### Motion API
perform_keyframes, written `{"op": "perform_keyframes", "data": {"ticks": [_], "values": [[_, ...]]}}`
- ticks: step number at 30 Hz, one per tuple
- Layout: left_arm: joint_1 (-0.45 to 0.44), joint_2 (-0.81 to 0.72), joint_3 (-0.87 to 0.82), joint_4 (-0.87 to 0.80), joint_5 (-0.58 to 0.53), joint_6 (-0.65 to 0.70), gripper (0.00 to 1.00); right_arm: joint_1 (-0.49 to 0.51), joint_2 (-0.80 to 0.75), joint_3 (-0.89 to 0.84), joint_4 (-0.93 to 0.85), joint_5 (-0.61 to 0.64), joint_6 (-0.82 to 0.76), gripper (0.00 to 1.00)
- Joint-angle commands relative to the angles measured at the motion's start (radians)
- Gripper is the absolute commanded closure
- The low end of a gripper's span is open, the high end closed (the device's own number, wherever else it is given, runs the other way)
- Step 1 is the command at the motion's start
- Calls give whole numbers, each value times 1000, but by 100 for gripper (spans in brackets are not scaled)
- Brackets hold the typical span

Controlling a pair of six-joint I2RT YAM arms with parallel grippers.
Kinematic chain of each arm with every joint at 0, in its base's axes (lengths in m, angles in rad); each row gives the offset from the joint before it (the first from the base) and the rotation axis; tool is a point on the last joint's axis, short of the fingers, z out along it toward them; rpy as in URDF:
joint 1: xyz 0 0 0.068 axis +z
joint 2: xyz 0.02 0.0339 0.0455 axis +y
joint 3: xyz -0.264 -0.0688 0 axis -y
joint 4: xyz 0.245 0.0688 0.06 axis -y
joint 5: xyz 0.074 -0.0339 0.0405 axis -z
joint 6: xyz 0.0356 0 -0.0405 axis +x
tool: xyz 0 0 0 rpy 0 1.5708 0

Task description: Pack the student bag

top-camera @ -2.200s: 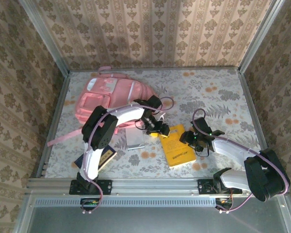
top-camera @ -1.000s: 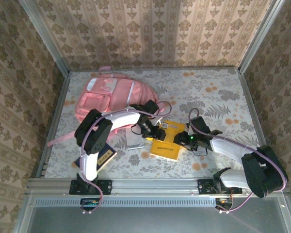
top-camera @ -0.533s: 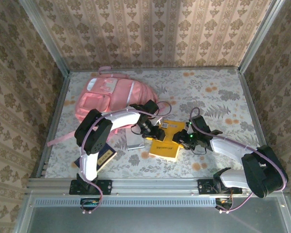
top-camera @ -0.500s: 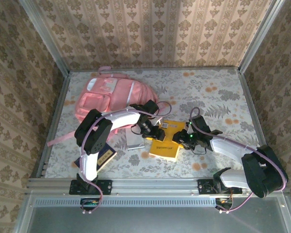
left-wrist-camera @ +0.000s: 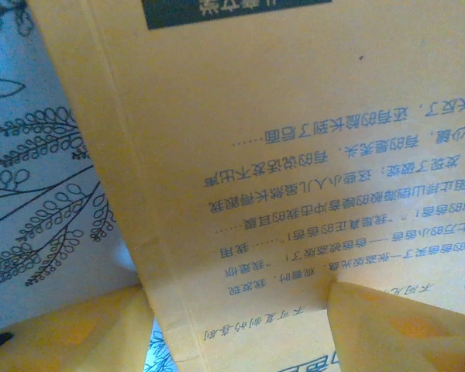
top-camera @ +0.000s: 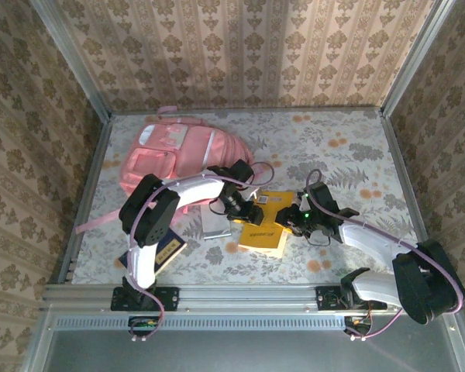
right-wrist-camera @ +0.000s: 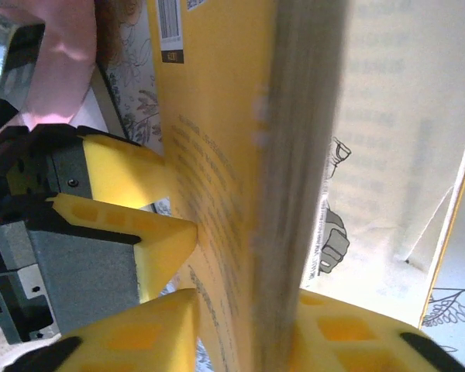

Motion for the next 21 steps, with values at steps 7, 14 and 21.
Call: {"op": "perform_keyframes", "data": {"ticks": [7, 14, 21], "values": [[23, -91, -12, 4, 15, 6, 38, 6, 5, 21, 17, -9, -22, 100], [92, -221, -18, -30, -6, 0, 35, 1, -88, 85, -74, 7, -58, 100], [226, -385, -101, 74, 128, -85, 31, -18, -231, 121, -39, -28, -48, 100]]}}
